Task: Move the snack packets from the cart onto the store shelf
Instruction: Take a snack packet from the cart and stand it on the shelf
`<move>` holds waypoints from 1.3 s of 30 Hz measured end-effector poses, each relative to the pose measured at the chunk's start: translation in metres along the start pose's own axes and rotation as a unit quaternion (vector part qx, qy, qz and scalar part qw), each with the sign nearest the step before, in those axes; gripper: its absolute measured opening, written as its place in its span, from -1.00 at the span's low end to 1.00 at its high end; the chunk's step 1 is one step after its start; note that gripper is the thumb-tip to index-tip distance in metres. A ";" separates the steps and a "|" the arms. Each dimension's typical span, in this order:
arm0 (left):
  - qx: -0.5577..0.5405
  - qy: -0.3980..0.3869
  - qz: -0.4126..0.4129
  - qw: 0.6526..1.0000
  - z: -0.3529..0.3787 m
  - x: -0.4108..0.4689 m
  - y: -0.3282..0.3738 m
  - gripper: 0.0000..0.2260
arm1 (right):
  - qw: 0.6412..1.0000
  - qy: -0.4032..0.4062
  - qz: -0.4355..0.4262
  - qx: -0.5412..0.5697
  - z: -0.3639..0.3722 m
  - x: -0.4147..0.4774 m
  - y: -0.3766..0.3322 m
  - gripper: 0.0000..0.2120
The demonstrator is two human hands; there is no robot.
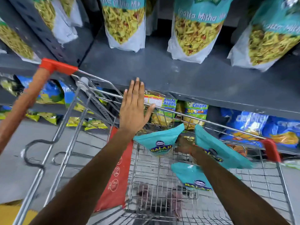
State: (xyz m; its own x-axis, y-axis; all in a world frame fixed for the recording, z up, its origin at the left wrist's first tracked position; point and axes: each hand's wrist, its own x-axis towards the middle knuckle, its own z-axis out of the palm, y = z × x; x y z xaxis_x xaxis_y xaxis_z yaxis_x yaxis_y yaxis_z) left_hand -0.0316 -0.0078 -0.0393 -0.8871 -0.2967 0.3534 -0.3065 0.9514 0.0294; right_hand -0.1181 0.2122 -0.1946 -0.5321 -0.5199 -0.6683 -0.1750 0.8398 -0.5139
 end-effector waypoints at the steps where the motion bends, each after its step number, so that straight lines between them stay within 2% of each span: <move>1: 0.001 0.006 0.002 1.000 0.002 0.001 0.000 -0.32 | 0.999 -0.013 -0.023 -0.037 -0.004 -0.006 -0.011 -0.28; 4: -0.002 0.031 0.006 0.999 0.007 0.003 -0.002 -0.30 | 0.996 -0.011 -0.059 -0.065 -0.002 -0.003 -0.009 -0.23; 8: 0.011 0.061 0.002 0.998 0.015 0.002 -0.003 -0.31 | 0.994 0.009 -0.108 -0.034 0.005 0.001 -0.002 -0.22; 11: 0.028 0.056 -0.005 0.998 0.016 0.002 -0.003 -0.31 | 0.994 -0.019 -0.088 -0.056 0.017 0.004 0.008 -0.26; 15: 0.032 0.067 -0.006 0.997 0.017 0.003 -0.002 -0.32 | 0.994 -0.003 -0.106 0.027 0.030 0.007 0.013 -0.21; 18: 0.033 0.084 -0.006 0.996 0.017 0.003 -0.002 -0.32 | 0.987 0.019 -0.153 0.053 0.034 0.008 0.018 -0.09; 23: 0.036 0.081 -0.008 0.996 0.015 0.002 -0.001 -0.32 | 0.987 0.033 -0.155 0.027 0.030 0.004 0.015 -0.33; 28: 0.022 0.055 -0.003 0.998 0.006 0.002 -0.002 -0.32 | 0.992 0.016 -0.124 0.010 0.019 -0.012 0.009 -0.33; 32: 0.003 0.032 0.022 0.999 -0.007 0.001 -0.009 -0.37 | 0.988 -0.003 -0.148 -0.033 0.007 -0.027 0.002 -0.25; 39: -0.011 -0.011 0.040 0.999 -0.020 -0.002 -0.014 -0.42 | 0.984 0.005 -0.159 -0.080 -0.007 -0.051 -0.008 -0.44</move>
State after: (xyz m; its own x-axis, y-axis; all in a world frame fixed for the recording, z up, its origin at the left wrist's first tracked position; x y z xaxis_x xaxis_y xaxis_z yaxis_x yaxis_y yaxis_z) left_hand -0.0190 -0.0191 -0.0217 -0.9156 -0.2220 0.3352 -0.2277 0.9735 0.0227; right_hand -0.0953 0.2327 -0.1524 -0.4369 -0.7595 -0.4819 -0.4620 0.6491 -0.6043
